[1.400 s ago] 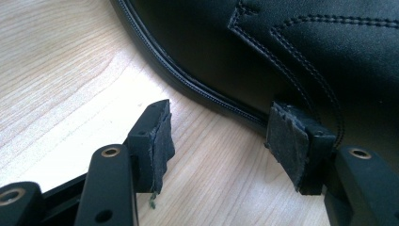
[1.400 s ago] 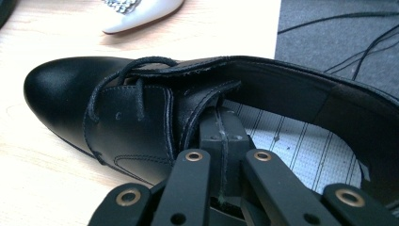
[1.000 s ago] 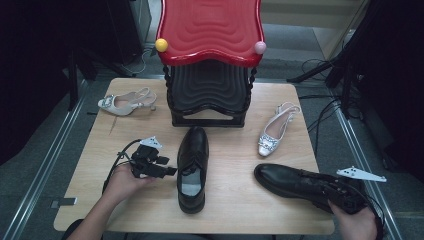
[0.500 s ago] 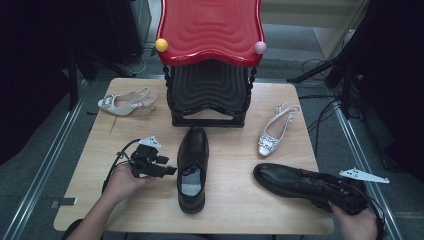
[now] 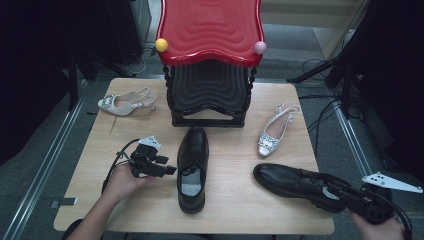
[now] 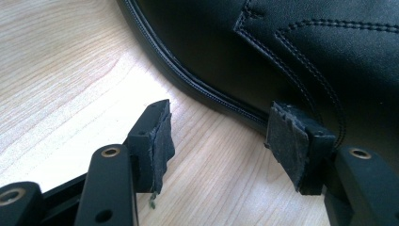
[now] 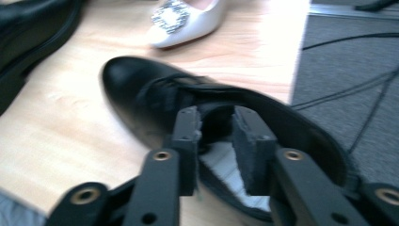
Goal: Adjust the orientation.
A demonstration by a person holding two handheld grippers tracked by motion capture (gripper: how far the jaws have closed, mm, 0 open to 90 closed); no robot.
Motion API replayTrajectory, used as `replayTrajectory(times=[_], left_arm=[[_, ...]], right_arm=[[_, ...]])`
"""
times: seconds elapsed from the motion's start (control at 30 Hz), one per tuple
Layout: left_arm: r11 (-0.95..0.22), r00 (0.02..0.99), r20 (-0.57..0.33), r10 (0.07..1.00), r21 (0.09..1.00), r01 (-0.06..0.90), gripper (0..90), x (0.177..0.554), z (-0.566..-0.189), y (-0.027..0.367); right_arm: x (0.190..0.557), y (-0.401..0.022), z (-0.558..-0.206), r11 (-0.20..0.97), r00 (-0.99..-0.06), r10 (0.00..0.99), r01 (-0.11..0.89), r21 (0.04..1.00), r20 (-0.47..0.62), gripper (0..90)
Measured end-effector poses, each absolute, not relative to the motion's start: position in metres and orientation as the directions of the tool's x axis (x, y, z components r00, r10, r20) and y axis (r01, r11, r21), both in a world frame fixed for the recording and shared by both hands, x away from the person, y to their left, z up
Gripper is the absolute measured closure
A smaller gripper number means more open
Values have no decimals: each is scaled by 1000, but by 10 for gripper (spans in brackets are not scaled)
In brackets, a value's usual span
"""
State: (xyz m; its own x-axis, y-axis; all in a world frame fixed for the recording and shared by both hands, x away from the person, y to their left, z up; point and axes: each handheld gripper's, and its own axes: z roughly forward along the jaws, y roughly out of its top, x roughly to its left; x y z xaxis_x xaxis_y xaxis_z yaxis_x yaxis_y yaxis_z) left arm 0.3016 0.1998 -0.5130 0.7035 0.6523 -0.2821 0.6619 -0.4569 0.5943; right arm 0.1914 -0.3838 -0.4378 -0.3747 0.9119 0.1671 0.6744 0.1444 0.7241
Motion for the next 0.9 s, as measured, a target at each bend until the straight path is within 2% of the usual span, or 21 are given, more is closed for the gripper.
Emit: replayTrajectory(times=[0.13, 0.3, 0.5, 0.7, 0.9], left_arm=[[-458, 704, -281, 652, 595, 661, 408, 301, -513, 200], [-456, 702, -282, 654, 594, 663, 408, 302, -513, 201], [-457, 704, -281, 652, 595, 661, 409, 302, -514, 199], [-452, 702, -284, 653, 598, 662, 409, 302, -513, 200], [-451, 703, -283, 652, 601, 660, 408, 302, -512, 201]], right_arm=[[194, -371, -443, 217, -431, 890, 686, 694, 149, 569], [200, -365, -464, 212, -423, 889, 718, 663, 174, 565], [207, -348, -472, 203, -429, 885, 708, 676, 184, 612], [208, -347, -471, 136, -469, 824, 708, 693, 317, 790], [214, -336, -470, 97, -456, 818, 710, 697, 351, 828]])
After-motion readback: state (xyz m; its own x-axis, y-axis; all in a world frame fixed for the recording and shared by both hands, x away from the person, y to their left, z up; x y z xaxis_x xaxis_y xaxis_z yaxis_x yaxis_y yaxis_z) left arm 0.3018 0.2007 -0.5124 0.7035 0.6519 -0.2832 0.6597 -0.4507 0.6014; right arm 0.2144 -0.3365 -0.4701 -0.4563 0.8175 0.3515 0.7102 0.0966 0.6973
